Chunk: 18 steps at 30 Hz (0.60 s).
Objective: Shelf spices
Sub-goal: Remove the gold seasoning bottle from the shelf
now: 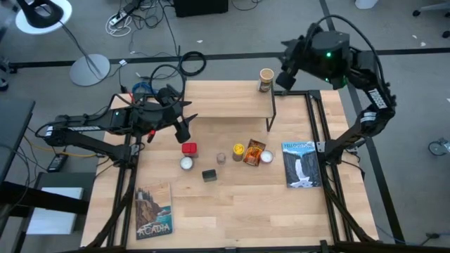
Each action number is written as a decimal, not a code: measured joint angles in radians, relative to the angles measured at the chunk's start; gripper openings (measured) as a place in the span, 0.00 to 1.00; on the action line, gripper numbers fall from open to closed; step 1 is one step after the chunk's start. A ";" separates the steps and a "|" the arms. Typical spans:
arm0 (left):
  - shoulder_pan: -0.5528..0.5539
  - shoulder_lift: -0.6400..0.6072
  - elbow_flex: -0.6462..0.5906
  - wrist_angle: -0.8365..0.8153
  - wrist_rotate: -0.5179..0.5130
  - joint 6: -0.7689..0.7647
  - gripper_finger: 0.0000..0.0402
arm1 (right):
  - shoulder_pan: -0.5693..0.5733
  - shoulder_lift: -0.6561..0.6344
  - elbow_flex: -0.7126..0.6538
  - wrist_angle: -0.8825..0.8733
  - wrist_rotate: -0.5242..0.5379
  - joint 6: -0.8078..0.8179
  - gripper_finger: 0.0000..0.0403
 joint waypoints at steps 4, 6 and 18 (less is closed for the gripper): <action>0.000 0.000 0.000 0.000 0.000 0.000 0.57 | -0.067 0.001 0.000 -0.001 0.027 -0.010 0.36; 0.000 0.000 0.000 0.000 0.000 0.000 0.57 | -0.121 0.004 0.000 -0.008 -0.044 0.016 0.35; 0.000 0.000 0.000 -0.001 0.001 -0.019 0.57 | -0.499 0.116 0.000 -0.143 -0.756 0.116 0.48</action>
